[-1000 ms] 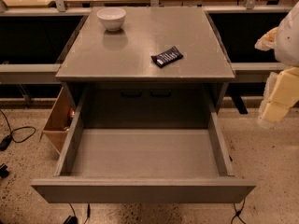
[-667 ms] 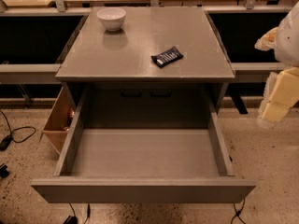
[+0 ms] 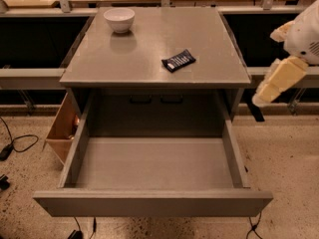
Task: Place rxbar blueberry into top drawer
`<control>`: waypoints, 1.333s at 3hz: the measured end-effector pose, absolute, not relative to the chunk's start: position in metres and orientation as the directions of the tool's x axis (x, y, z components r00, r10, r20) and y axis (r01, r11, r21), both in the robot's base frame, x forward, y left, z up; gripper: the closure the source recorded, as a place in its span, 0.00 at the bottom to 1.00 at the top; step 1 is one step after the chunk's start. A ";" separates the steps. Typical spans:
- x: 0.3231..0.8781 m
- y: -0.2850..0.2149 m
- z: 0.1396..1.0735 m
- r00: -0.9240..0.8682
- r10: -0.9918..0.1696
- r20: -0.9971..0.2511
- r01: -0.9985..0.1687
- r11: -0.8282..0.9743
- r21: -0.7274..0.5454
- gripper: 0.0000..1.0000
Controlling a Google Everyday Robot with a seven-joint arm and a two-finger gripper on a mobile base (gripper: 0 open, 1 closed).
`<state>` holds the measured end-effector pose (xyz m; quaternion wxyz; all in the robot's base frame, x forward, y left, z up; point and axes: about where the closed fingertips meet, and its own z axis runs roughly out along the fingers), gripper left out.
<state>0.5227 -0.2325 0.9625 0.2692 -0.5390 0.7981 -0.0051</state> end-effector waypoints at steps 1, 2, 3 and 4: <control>0.573 -0.228 0.964 -0.363 -0.776 -0.515 -0.770 0.562 -0.303 0.00; 0.612 -0.220 0.962 -0.443 -0.695 -0.567 -0.669 0.677 -0.307 0.00; 0.630 -0.221 0.958 -0.498 -0.624 -0.602 -0.552 0.763 -0.336 0.00; 0.633 -0.222 0.955 -0.541 -0.560 -0.628 -0.495 0.815 -0.300 0.00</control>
Offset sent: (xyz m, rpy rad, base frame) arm 0.1387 0.0174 -0.0083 0.2824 -0.1148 -0.6334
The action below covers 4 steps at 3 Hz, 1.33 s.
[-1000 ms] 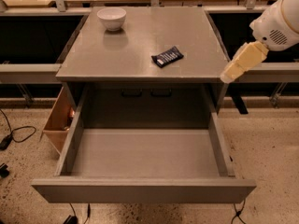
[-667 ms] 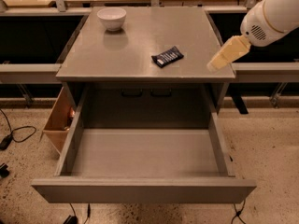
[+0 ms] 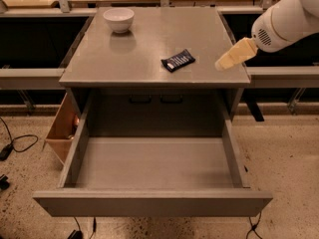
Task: Place rxbar blueberry into top drawer
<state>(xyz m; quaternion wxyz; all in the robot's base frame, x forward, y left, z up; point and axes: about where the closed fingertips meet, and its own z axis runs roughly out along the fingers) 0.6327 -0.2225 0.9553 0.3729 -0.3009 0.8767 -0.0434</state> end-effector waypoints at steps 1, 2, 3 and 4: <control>0.633 -0.222 0.955 -0.541 -0.560 -0.628 -0.495 0.815 -0.300 0.00; 0.674 -0.178 0.923 -0.504 -0.575 -0.644 -0.604 0.768 -0.212 0.00; 0.715 -0.141 0.891 -0.480 -0.579 -0.660 -0.690 0.713 -0.123 0.00; 0.749 -0.117 0.856 -0.492 -0.567 -0.661 -0.735 0.677 -0.034 0.00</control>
Offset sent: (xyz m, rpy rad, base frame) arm 0.0894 0.0950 -0.0678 0.1689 0.1010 0.2630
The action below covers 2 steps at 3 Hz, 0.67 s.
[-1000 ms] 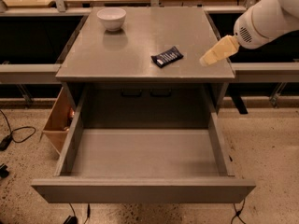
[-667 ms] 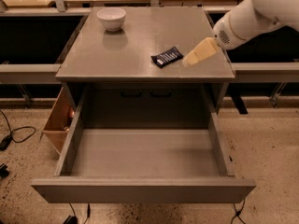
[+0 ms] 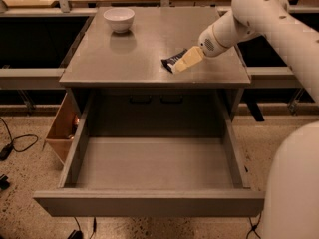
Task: Place rxbar blueberry into top drawer
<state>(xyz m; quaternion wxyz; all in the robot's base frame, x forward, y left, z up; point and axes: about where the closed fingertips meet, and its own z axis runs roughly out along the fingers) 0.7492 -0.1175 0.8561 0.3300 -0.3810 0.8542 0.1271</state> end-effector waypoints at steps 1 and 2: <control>0.774 -0.105 0.827 -0.519 -0.550 -0.655 -0.750 0.661 0.039 0.00; 0.784 -0.099 0.811 -0.540 -0.547 -0.639 -0.750 0.658 0.071 0.00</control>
Offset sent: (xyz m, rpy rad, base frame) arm 0.0536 0.0230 -0.0618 0.0606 0.1437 0.0235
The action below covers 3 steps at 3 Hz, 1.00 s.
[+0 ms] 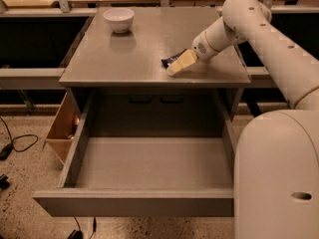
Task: Place rxbar blueberry into top drawer
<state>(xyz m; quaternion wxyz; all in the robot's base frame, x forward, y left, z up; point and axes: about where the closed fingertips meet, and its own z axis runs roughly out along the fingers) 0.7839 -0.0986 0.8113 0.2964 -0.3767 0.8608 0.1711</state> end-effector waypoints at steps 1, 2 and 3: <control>0.784 -0.099 0.816 -0.540 -0.547 -0.639 -0.750 0.658 0.071 0.16; 0.785 -0.082 0.824 -0.549 -0.555 -0.625 -0.750 0.657 0.074 0.40; 0.785 -0.082 0.824 -0.549 -0.555 -0.625 -0.750 0.657 0.074 0.63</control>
Offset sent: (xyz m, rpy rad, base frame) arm 0.0056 0.0464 0.0335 -0.0274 0.0326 -0.0017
